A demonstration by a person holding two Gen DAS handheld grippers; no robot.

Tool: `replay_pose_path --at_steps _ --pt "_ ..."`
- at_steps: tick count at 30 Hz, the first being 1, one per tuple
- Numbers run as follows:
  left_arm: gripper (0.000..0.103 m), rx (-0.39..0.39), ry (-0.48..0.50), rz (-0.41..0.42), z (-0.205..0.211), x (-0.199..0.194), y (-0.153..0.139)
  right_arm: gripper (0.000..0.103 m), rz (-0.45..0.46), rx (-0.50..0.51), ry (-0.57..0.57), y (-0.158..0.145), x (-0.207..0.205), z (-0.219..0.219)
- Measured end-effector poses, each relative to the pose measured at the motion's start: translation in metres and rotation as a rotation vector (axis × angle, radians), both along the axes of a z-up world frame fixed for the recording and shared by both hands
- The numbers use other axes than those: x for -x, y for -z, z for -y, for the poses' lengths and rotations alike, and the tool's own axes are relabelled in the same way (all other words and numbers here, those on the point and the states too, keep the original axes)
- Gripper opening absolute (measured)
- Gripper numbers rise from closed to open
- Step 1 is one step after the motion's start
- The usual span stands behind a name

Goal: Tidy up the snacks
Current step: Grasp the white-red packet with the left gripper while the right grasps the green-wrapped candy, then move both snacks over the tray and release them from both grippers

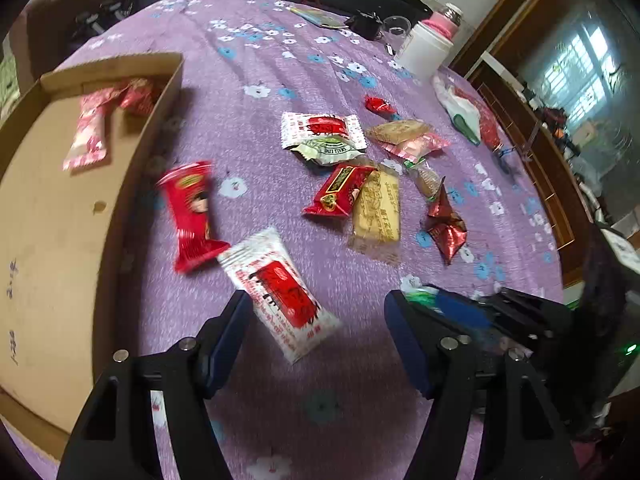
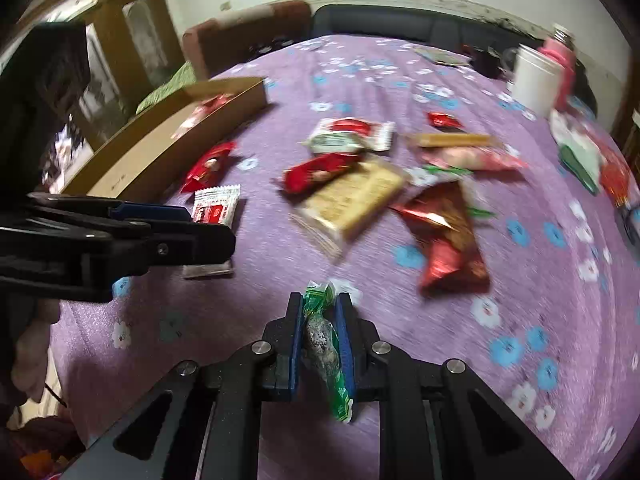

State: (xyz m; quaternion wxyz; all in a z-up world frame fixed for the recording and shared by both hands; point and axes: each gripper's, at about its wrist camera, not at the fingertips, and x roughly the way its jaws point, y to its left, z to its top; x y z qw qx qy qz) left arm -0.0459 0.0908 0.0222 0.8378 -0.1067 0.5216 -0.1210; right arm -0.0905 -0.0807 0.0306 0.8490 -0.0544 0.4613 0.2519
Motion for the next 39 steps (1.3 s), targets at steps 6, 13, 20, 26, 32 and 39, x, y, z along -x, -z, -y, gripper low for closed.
replay_pose_path --at_steps 6,13,20,26,32,39 --pt "0.068 -0.122 0.024 0.043 0.023 -0.006 0.010 0.017 -0.022 -0.036 0.053 -0.002 0.006 0.027" --pt "0.030 -0.220 0.049 0.117 0.028 -0.001 0.011 0.018 -0.022 -0.059 0.057 -0.003 0.013 0.035" --pt "0.029 -0.101 0.049 0.105 0.015 0.010 0.006 0.020 -0.006 -0.036 0.059 -0.003 0.020 0.035" --pt "0.029 -0.003 0.051 0.121 0.009 0.025 -0.009 0.061 0.017 0.007 0.032 -0.004 0.030 0.022" --pt "0.029 0.066 0.029 0.158 -0.013 0.043 -0.027 0.027 0.032 0.073 0.047 -0.003 0.033 0.014" --pt "0.029 0.114 -0.024 0.203 -0.064 0.056 -0.057 0.020 0.033 0.086 0.091 -0.015 0.027 0.011"
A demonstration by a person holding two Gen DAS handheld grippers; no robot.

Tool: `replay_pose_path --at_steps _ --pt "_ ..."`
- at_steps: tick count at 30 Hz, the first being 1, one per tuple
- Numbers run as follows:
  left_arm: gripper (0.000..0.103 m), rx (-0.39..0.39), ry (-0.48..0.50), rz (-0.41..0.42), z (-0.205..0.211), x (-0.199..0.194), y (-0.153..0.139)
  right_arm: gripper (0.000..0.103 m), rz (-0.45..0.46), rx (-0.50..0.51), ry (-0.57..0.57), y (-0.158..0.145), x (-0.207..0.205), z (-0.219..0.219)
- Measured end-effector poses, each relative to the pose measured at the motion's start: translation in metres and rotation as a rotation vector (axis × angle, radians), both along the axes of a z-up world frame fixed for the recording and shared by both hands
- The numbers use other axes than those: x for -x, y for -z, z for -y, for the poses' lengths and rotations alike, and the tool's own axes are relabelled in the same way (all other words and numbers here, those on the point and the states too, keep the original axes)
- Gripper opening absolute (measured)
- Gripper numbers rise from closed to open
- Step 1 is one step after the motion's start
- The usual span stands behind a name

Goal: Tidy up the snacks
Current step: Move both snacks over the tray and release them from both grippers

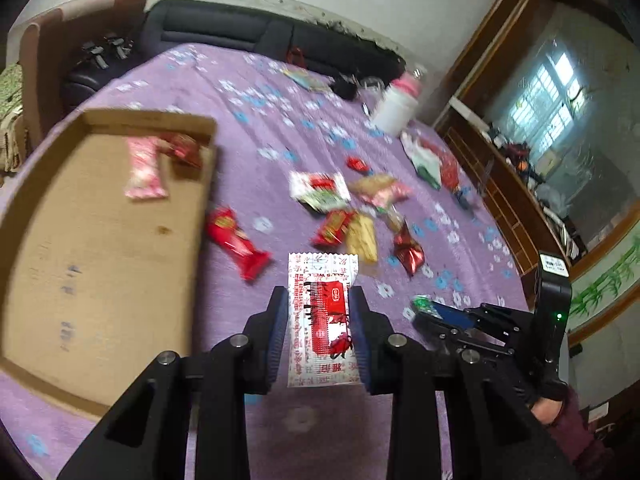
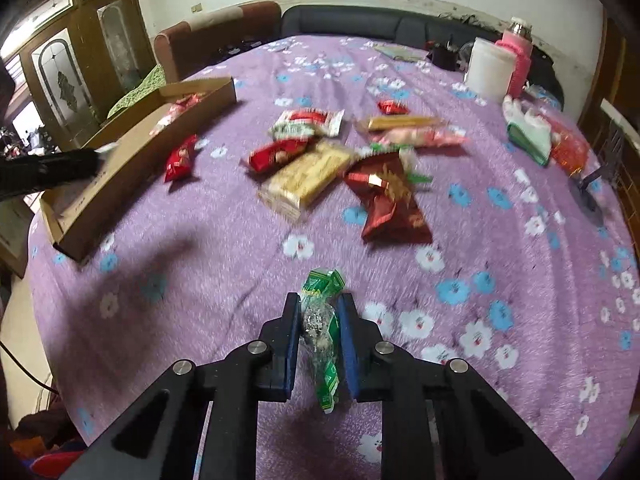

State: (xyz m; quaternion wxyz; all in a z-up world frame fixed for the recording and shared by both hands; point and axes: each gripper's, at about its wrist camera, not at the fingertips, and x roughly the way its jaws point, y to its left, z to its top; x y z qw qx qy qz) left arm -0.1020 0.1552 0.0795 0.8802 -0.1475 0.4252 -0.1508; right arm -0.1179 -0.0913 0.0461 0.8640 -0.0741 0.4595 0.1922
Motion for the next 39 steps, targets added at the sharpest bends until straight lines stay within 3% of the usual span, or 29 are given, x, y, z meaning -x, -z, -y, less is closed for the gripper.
replay_pose_path --at_steps 4,8,14,22,30,32,34,36,39 --pt "0.029 0.000 -0.064 0.005 -0.044 -0.005 -0.016 0.020 0.011 -0.071 -0.038 -0.029 -0.010 -0.021" --pt "0.029 -0.062 -0.137 0.007 -0.087 -0.025 -0.028 0.021 -0.018 -0.162 -0.108 -0.054 -0.029 -0.058" --pt "0.030 -0.050 -0.207 -0.069 -0.144 -0.077 -0.014 0.021 -0.083 -0.256 -0.200 -0.074 -0.072 -0.140" --pt "0.030 0.012 -0.318 -0.169 -0.192 -0.134 0.036 0.021 -0.171 -0.277 -0.205 -0.045 -0.144 -0.243" --pt "0.033 0.048 -0.358 -0.172 -0.211 -0.146 0.048 0.022 -0.214 -0.275 -0.183 -0.018 -0.172 -0.276" --pt "0.040 0.032 -0.362 -0.160 -0.209 -0.145 0.045 0.028 -0.213 -0.280 -0.180 -0.018 -0.173 -0.276" --pt "0.048 0.016 -0.361 -0.140 -0.207 -0.141 0.038 0.039 -0.190 -0.288 -0.190 -0.023 -0.170 -0.273" --pt "0.049 0.012 -0.357 -0.118 -0.204 -0.136 0.030 0.054 -0.151 -0.292 -0.188 -0.033 -0.167 -0.266" --pt "0.051 0.015 -0.364 -0.094 -0.200 -0.124 0.016 0.055 -0.097 -0.304 -0.174 -0.052 -0.162 -0.246"
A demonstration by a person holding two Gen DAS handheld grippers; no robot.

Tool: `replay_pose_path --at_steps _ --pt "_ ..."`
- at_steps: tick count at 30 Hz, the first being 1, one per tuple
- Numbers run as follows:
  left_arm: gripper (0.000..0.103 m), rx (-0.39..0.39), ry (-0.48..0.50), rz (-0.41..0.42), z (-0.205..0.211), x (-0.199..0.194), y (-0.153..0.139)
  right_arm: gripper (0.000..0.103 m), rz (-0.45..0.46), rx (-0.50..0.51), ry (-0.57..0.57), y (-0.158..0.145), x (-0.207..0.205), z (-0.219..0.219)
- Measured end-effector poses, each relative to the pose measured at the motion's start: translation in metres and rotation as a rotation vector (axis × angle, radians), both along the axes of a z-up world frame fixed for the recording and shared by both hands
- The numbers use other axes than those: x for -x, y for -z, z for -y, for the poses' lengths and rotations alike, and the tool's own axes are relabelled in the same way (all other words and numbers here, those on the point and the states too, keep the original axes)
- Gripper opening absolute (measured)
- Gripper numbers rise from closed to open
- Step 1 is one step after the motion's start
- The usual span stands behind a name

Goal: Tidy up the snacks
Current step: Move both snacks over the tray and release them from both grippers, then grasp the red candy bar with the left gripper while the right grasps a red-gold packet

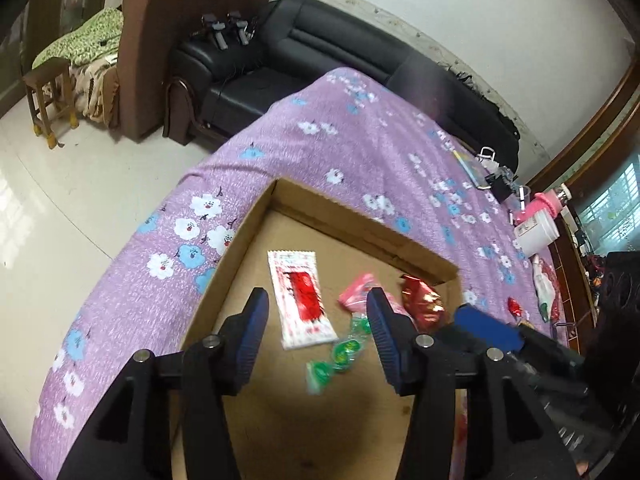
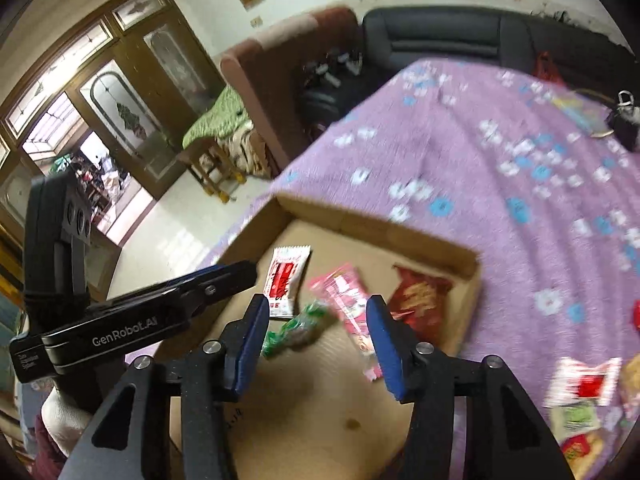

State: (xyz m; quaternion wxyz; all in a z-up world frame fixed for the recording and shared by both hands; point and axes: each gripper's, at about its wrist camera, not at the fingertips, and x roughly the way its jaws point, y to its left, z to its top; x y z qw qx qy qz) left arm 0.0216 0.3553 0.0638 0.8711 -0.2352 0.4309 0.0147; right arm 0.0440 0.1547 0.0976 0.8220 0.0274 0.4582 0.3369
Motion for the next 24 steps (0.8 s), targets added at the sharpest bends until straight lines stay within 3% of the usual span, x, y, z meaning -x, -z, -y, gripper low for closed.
replay_pose_path --at_steps 4,8,11,13,16,17,18,19,24 --pt "0.064 0.035 -0.006 0.043 0.005 0.036 -0.018 0.055 0.044 0.016 0.066 -0.011 0.010 0.048" --pt "0.071 0.052 0.026 0.102 0.023 0.084 -0.033 0.055 0.035 0.103 0.107 0.005 0.016 0.079" --pt "0.072 0.058 0.055 0.116 0.037 0.108 -0.034 0.054 0.011 0.178 0.099 0.028 0.024 0.083" --pt "0.072 0.063 0.071 0.116 0.046 0.117 -0.034 0.047 -0.009 0.187 0.071 0.040 0.032 0.080" --pt "0.072 0.064 0.089 0.123 0.059 0.131 -0.034 0.046 -0.011 0.185 0.037 0.050 0.043 0.074" --pt "0.072 0.062 0.089 0.125 0.062 0.134 -0.034 0.041 -0.014 0.187 0.026 0.053 0.045 0.072" --pt "0.072 0.063 0.091 0.128 0.066 0.138 -0.034 0.028 -0.020 0.194 0.017 0.055 0.047 0.069" --pt "0.072 0.069 0.095 0.131 0.068 0.139 -0.034 0.025 -0.033 0.196 0.009 0.060 0.049 0.067" --pt "0.072 0.089 0.125 0.115 0.086 0.142 -0.029 0.024 -0.026 0.171 0.060 0.061 0.070 0.084"
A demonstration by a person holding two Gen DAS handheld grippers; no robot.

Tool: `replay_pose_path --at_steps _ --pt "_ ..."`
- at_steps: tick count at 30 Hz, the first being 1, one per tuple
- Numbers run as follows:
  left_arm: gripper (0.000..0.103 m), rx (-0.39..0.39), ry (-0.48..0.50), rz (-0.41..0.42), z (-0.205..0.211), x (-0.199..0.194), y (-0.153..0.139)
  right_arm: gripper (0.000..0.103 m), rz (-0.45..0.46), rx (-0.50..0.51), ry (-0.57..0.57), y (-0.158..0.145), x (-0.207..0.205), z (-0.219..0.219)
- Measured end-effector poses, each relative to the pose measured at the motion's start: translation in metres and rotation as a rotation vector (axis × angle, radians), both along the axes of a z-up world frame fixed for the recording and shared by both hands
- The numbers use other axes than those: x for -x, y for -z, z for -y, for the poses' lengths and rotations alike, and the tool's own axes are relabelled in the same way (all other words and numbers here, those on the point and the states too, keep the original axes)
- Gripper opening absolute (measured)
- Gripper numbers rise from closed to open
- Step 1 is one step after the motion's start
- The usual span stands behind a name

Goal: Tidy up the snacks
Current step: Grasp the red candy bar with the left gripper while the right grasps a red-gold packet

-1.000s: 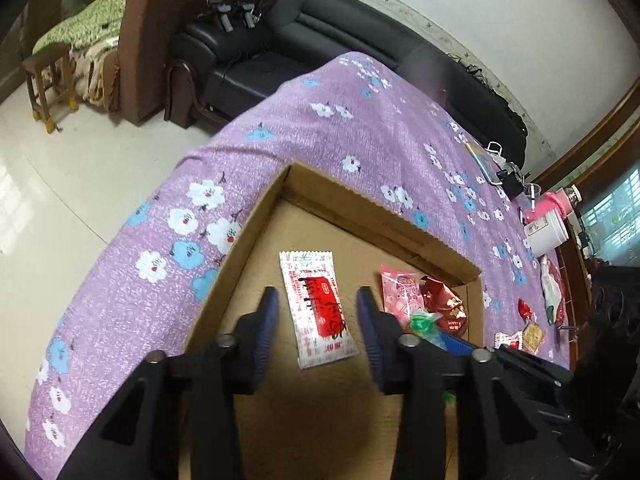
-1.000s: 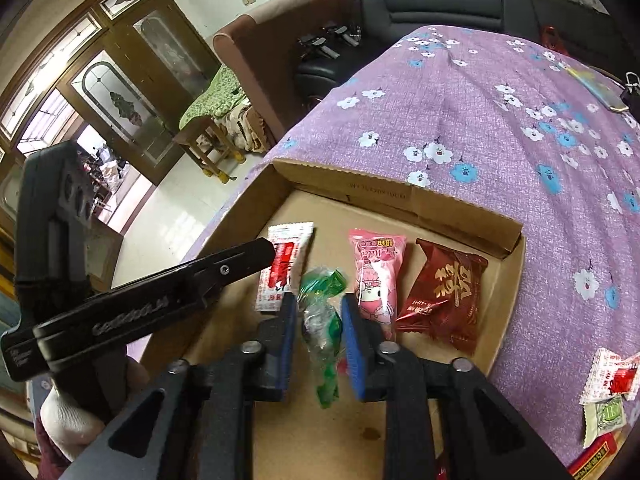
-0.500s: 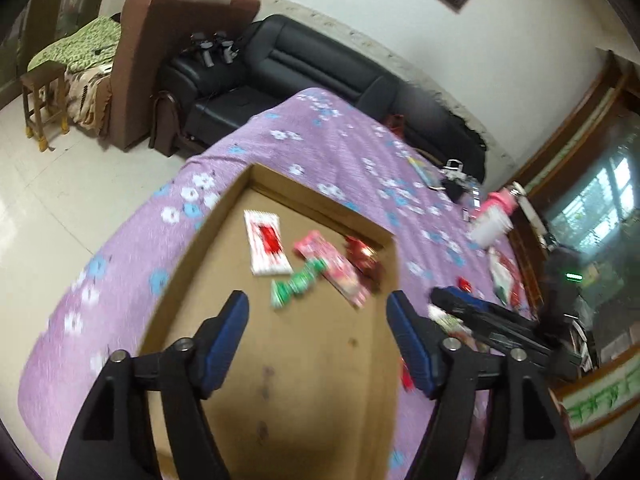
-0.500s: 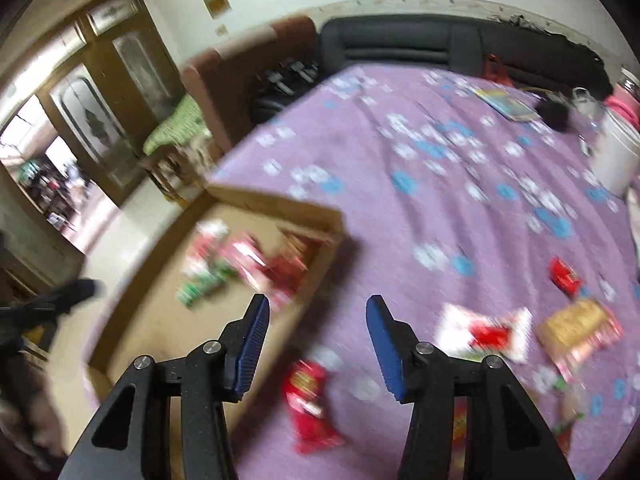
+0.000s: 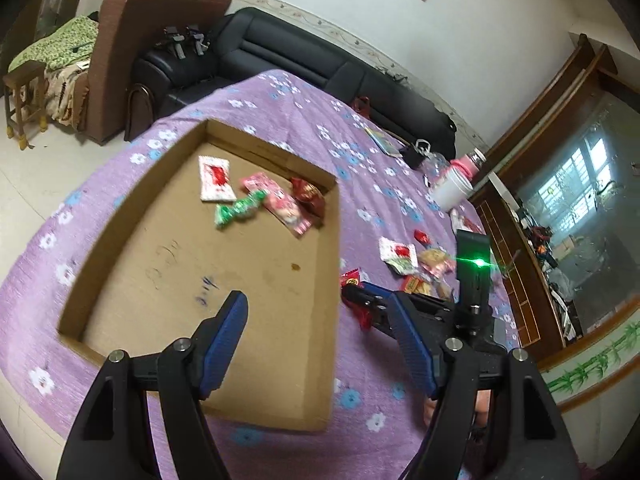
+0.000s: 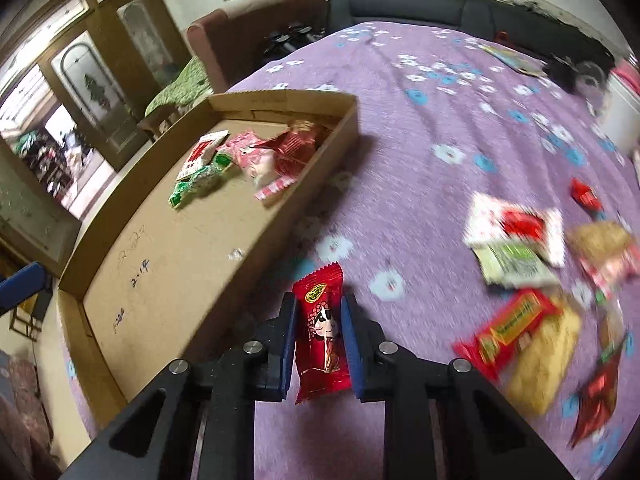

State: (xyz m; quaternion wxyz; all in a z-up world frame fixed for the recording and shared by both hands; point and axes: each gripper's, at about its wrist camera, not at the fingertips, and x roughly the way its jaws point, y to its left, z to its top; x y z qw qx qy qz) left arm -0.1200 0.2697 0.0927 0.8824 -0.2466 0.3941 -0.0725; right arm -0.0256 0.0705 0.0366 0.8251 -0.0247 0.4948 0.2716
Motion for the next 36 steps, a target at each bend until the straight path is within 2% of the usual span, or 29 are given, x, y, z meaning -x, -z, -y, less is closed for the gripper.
replay_pose_path --at_steps 4,8,12,13,15,16,20,28,29,30,36 --pt "0.072 -0.022 0.063 -0.002 0.023 0.001 0.000 0.024 -0.021 -0.015 0.015 -0.002 0.030 0.034" --pt "0.072 -0.046 0.126 0.001 0.047 -0.003 0.000 0.028 -0.010 0.015 0.030 0.001 0.065 0.076" --pt "0.072 -0.045 0.192 -0.007 0.079 -0.009 0.004 0.043 0.013 -0.037 0.049 -0.011 0.081 0.119" --pt "0.072 -0.047 0.208 -0.008 0.085 -0.009 0.005 0.046 0.043 -0.061 0.077 -0.019 0.082 0.135" --pt "0.072 -0.060 0.245 -0.012 0.102 -0.007 0.007 0.064 0.093 -0.071 0.153 -0.029 0.076 0.160" --pt "0.072 -0.066 0.259 -0.015 0.109 -0.007 0.008 0.065 0.118 -0.061 0.202 -0.033 0.071 0.172" --pt "0.072 -0.115 0.331 -0.051 0.144 -0.004 0.022 0.065 0.158 -0.005 0.281 -0.029 0.047 0.193" --pt "0.072 -0.190 0.386 -0.148 0.190 -0.012 0.058 0.064 0.162 0.085 0.225 0.000 0.012 0.172" --pt "0.072 -0.202 0.389 -0.152 0.195 -0.014 0.060 0.058 0.159 0.090 0.226 0.003 0.010 0.172" --pt "0.072 -0.220 0.394 -0.154 0.201 -0.016 0.063 0.042 0.154 0.088 0.230 0.005 0.010 0.174" --pt "0.072 -0.286 0.407 -0.152 0.228 -0.034 0.076 0.040 0.152 -0.001 0.270 0.002 0.016 0.191"
